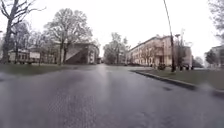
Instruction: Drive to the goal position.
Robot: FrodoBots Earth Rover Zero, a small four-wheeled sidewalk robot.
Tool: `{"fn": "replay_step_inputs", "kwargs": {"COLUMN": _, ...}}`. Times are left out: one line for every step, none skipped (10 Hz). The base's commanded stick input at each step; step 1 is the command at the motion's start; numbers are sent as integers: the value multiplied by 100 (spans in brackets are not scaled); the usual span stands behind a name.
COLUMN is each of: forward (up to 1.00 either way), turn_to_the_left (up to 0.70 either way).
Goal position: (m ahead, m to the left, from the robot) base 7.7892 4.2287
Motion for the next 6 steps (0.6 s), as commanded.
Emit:
{"fn": "replay_step_inputs", "kwargs": {"forward": 100, "turn_to_the_left": 0}}
{"fn": "replay_step_inputs", "kwargs": {"forward": 100, "turn_to_the_left": 0}}
{"fn": "replay_step_inputs", "kwargs": {"forward": 100, "turn_to_the_left": 0}}
{"fn": "replay_step_inputs", "kwargs": {"forward": 100, "turn_to_the_left": 0}}
{"fn": "replay_step_inputs", "kwargs": {"forward": 100, "turn_to_the_left": 0}}
{"fn": "replay_step_inputs", "kwargs": {"forward": 100, "turn_to_the_left": 0}}
